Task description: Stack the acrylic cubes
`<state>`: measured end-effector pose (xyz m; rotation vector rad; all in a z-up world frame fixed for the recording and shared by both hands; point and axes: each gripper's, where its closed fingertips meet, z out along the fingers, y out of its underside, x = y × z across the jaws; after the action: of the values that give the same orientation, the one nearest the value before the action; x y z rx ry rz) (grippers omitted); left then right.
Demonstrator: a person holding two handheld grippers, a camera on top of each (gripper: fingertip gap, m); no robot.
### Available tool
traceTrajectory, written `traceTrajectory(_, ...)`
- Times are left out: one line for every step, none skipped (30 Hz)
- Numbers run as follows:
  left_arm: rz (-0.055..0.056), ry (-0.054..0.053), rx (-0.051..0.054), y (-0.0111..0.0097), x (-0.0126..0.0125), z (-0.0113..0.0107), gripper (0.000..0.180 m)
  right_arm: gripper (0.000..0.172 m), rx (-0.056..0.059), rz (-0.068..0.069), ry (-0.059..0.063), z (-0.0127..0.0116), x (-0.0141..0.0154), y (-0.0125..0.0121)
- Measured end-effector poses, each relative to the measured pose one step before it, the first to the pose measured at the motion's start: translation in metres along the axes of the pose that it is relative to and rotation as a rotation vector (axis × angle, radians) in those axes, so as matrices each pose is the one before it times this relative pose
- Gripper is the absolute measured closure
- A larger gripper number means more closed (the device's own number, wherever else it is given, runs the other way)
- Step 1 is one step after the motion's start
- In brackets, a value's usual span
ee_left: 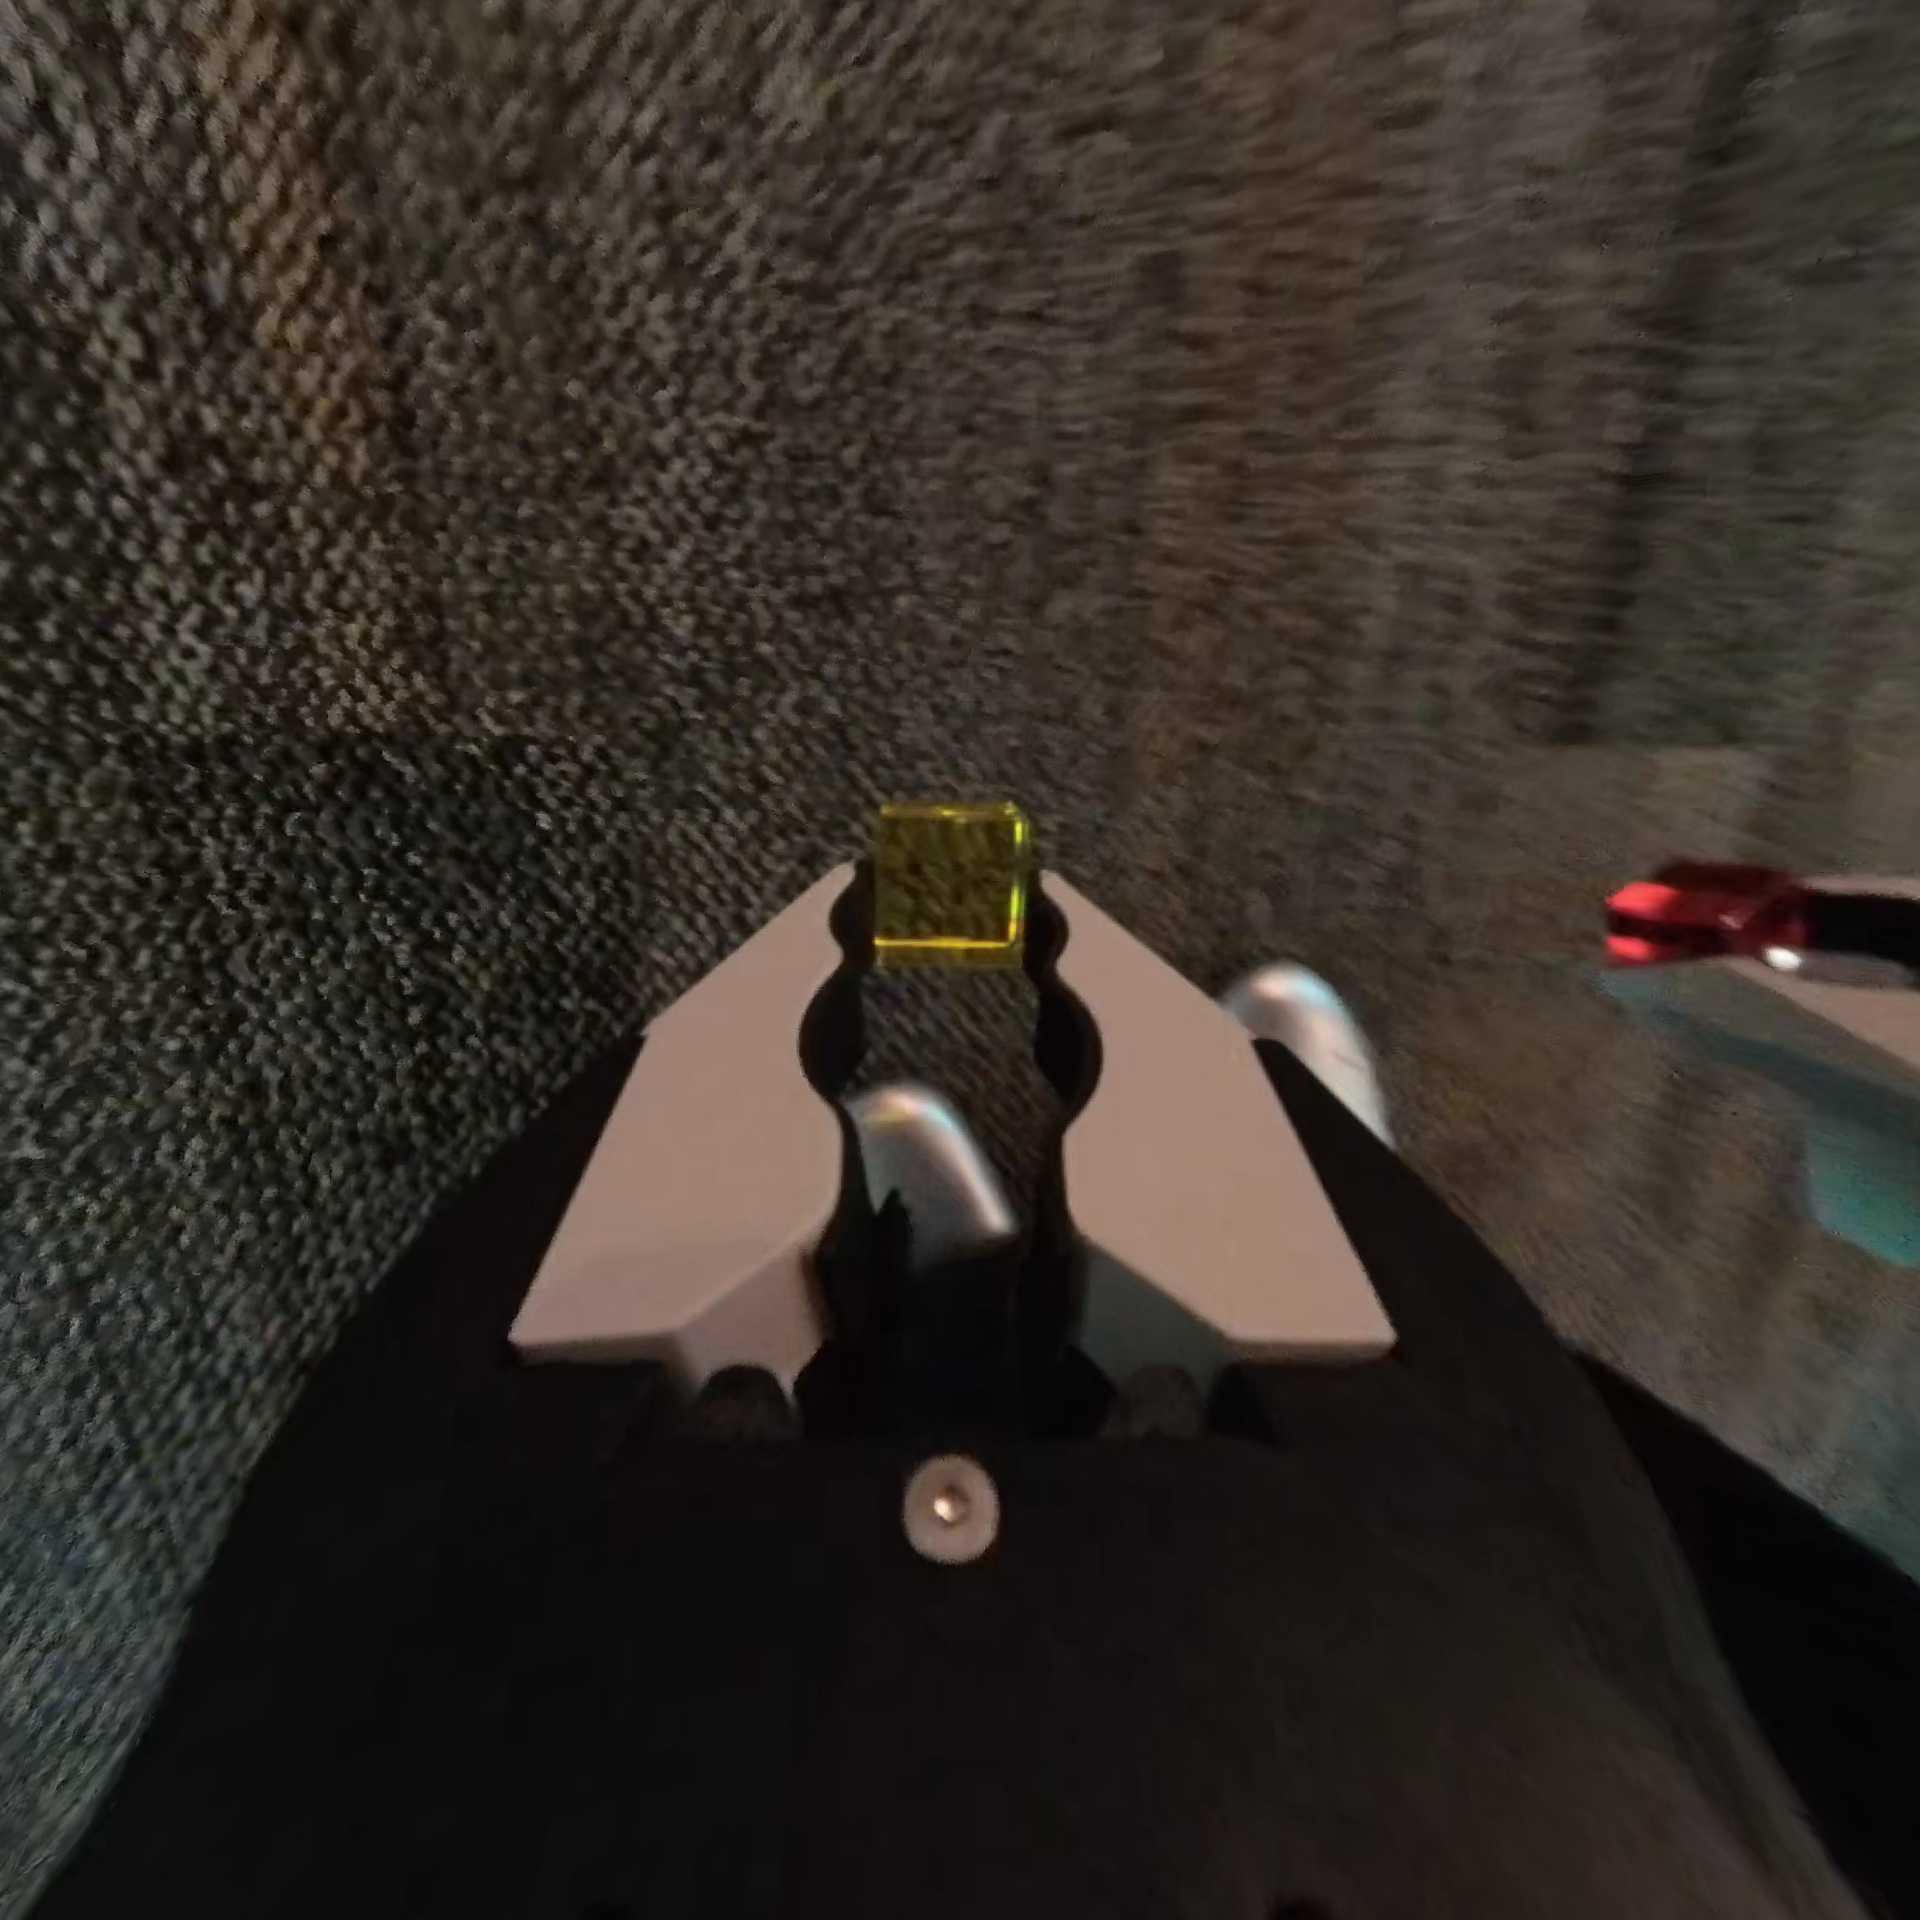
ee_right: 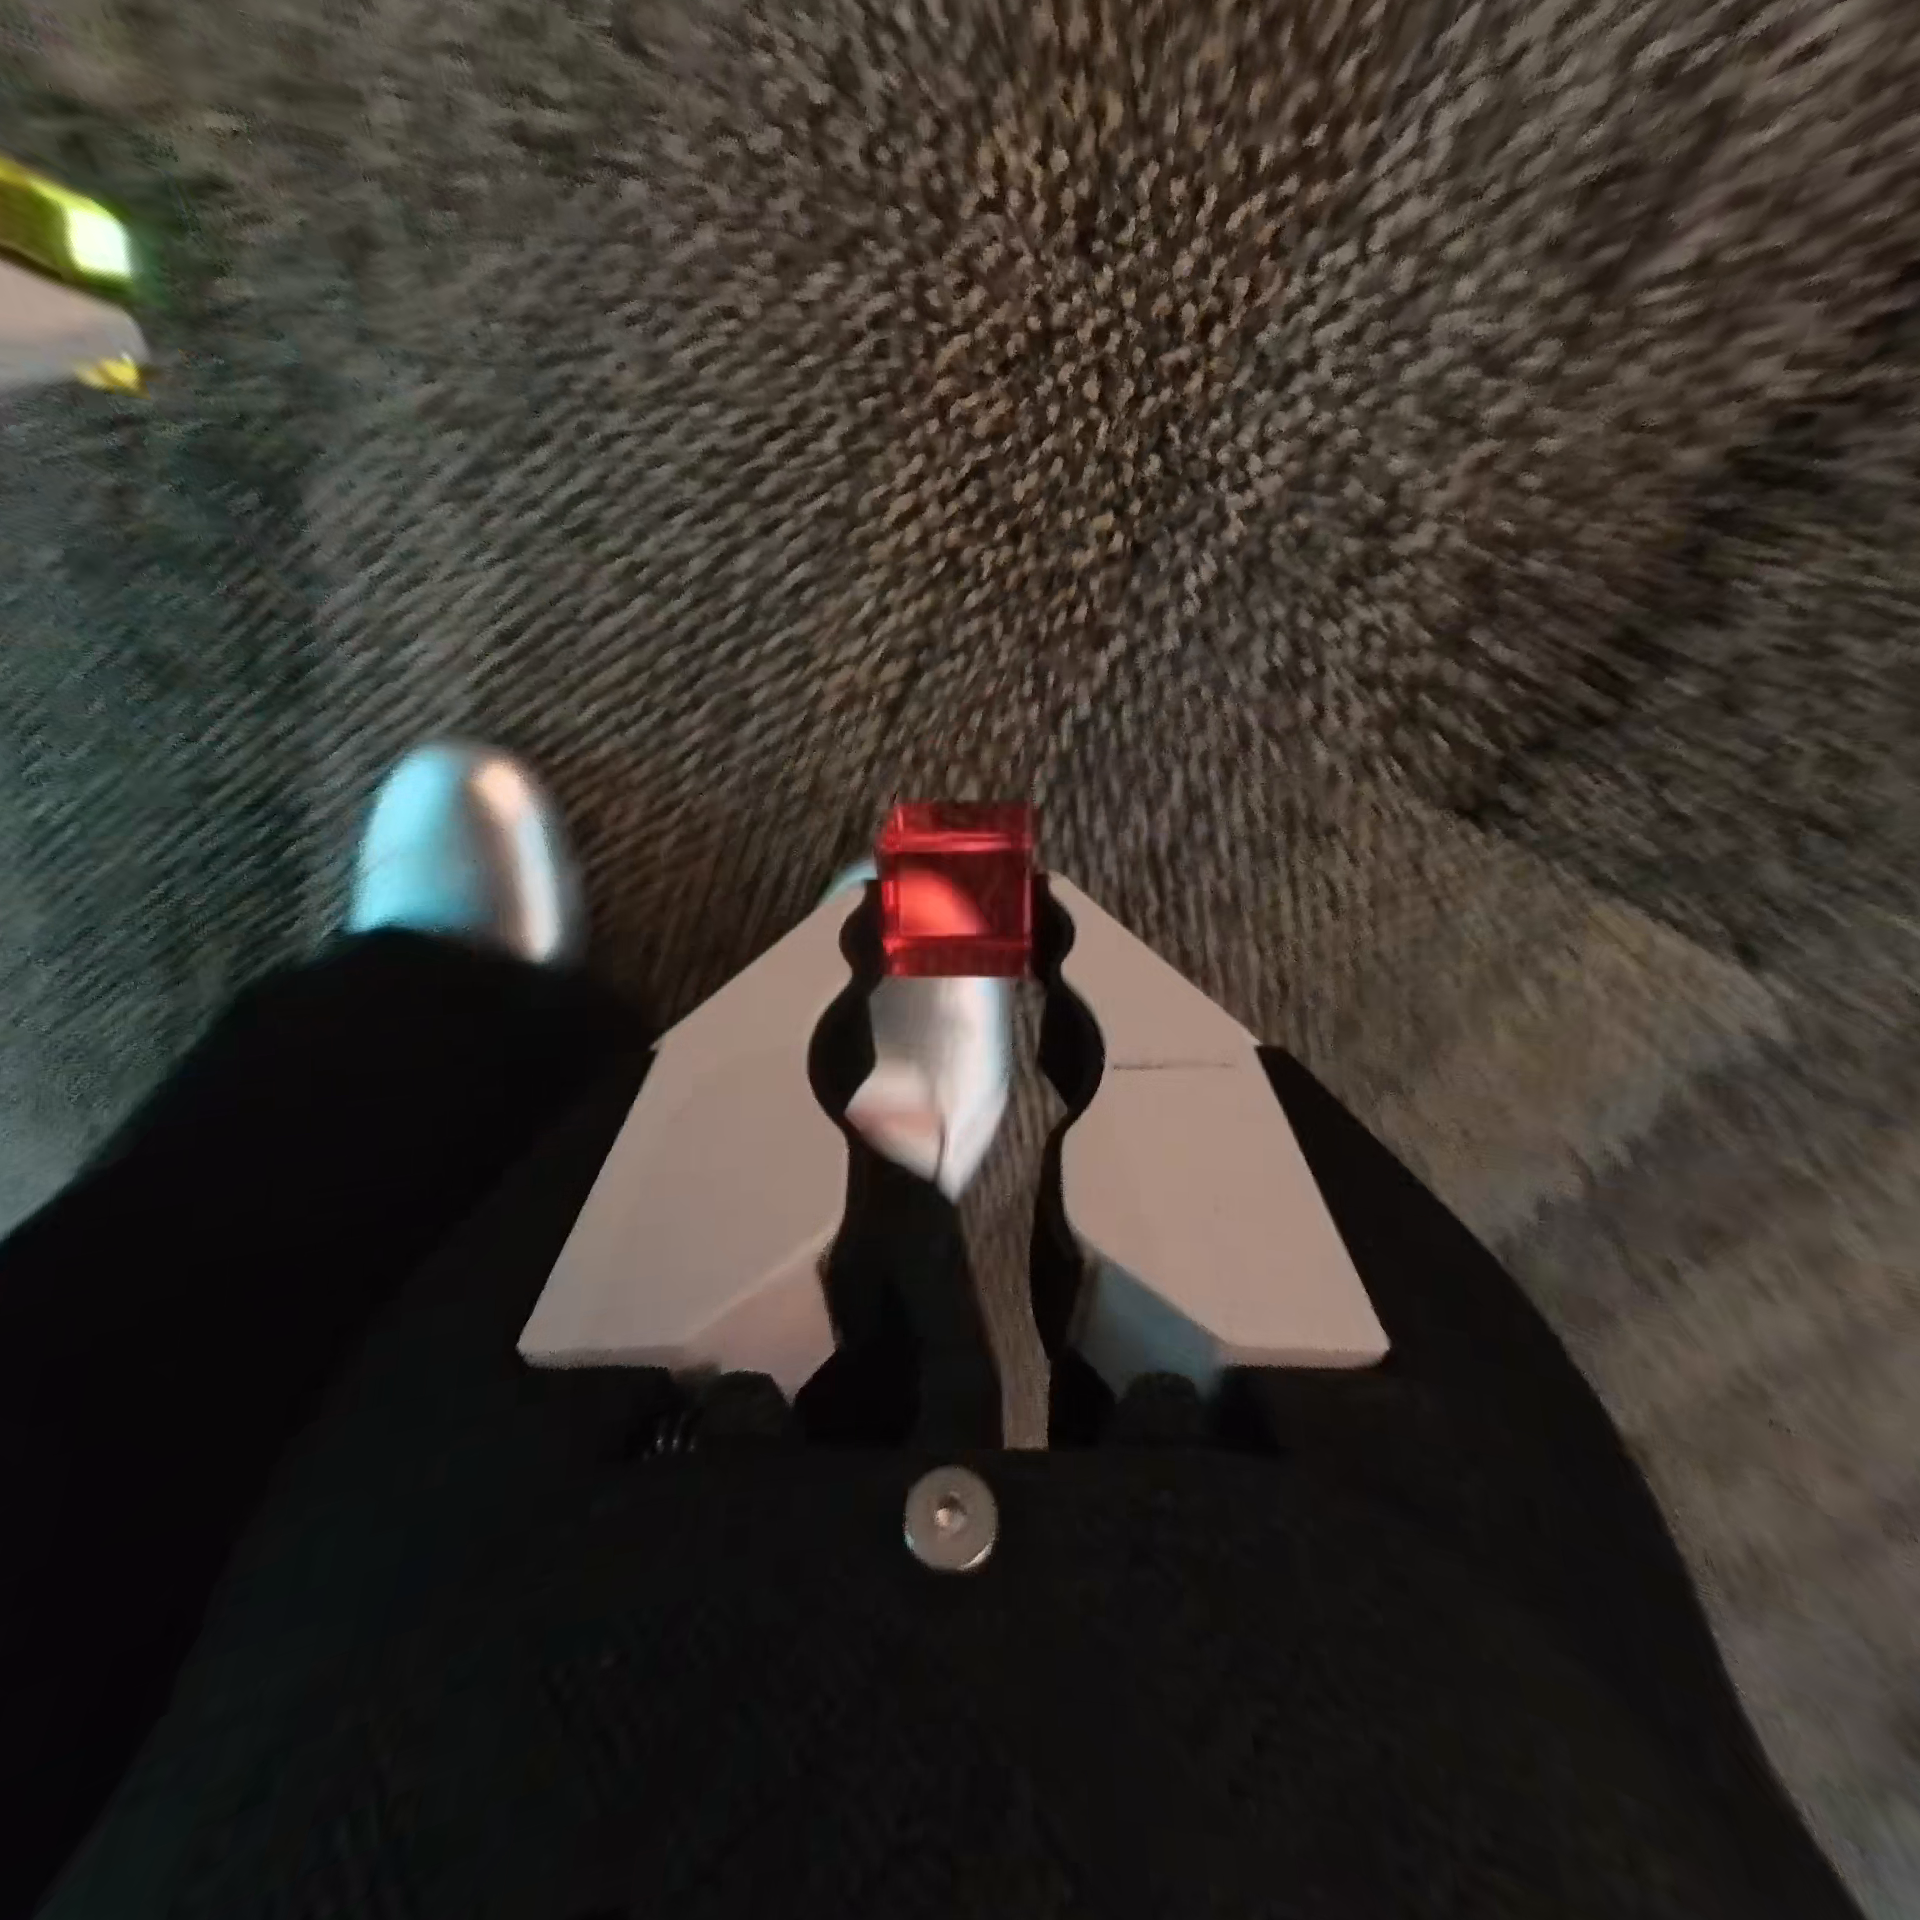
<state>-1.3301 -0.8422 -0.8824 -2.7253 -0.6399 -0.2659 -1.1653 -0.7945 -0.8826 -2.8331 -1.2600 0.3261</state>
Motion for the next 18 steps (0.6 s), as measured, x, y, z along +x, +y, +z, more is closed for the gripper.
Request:
traceTrajectory(0.0231,0.0273,0.0074,-0.00427,0.01604,-0.02614,0.154,0.146,-0.0032,-0.0062,0.0003,-0.02475,-0.00378,0.0)
traceTrajectory(0.0212,0.0269,0.0186,-0.00804,0.01544,-0.02799,0.153,0.145,0.0058,-0.0042,-0.0022,-0.02719,-0.00414,-0.00241)
traceTrajectory(0.018,0.0238,0.0227,-0.0112,0.01443,-0.02976,0.153,0.145,0.0141,-0.0035,-0.0036,-0.03004,-0.00453,-0.00488)
traceTrajectory(0.015,0.0292,0.0227,-0.01382,0.0146,-0.03092,0.153,0.145,0.018,-0.0031,-0.0052,-0.03231,-0.0047,-0.00667)
traceTrajectory(0.0124,0.037,0.0182,-0.01513,0.01563,-0.03175,0.153,0.145,0.019,-0.0026,-0.0062,-0.03381,-0.00478,-0.00763)
traceTrajectory(0.0167,0.0332,0.0178,-0.01661,0.0153,-0.03154,0.153,0.146,0.0156,0.0003,-0.0077,-0.0344,-0.00437,-0.00739)
traceTrajectory(0.0266,0.0282,0.0186,-0.01841,0.01472,-0.03049,0.153,0.146,0.0142,0.0085,-0.0049,-0.03426,-0.00324,-0.00687)
traceTrajectory(0.0424,0.0271,0.0197,-0.02027,0.01433,-0.02879,0.153,0.146,0.0211,0.0173,0.0024,-0.03392,-0.00131,-0.00701)
traceTrajectory(0.0543,0.0227,0.0187,-0.02186,0.0129,-0.02694,0.153,0.146,0.0267,0.0207,0.0071,-0.03325,0.00032,-0.00727)
traceTrajectory(0.0629,0.0204,0.0203,-0.02392,0.01139,-0.02498,0.153,0.146,0.0269,0.0212,0.0102,-0.03252,0.00154,-0.00699)
traceTrajectory(0.0666,0.0168,0.0247,-0.02583,0.00929,-0.02337,0.153,0.146,0.0315,0.0196,0.0121,-0.03153,0.00237,-0.00727)
traceTrajectory(0.0659,0.0122,0.0316,-0.02795,0.00687,-0.02159,0.153,0.146,0.0391,0.0181,0.0098,-0.03085,0.00251,-0.00819)
traceTrajectory(0.0615,0.0081,0.0376,-0.02927,0.00466,-0.01969,0.153,0.146,0.0444,0.0155,0.0082,-0.02998,0.00255,-0.00905)
traceTrajectory(0.0553,0.0075,0.0422,-0.02976,0.00295,-0.01745,0.153,0.146,0.0467,0.0092,0.0136,-0.02927,0.00374,-0.00949)
traceTrajectory(0.0466,0.0174,0.0452,-0.0292,0.00321,-0.01481,0.153,0.146,0.0522,0.0038,0.0152,-0.02858,0.0047,-0.01005)
traceTrajectory(0.034,0.0273,0.0418,-0.02794,0.00409,-0.01199,0.153,0.145,0.0559,0.0066,0.0178,-0.0279,0.00591,-0.01061)
traceTrajectory(0.0265,0.0293,0.0344,-0.02597,0.00449,-0.00917,0.153,0.145,0.0537,0.0119,0.0266,-0.02719,0.00819,-0.01009)
traceTrajectory(0.032,0.0291,0.0291,-0.02427,0.00525,-0.00659,0.153,0.145,0.0555,0.0136,0.0257,-0.02638,0.0093,-0.01012)
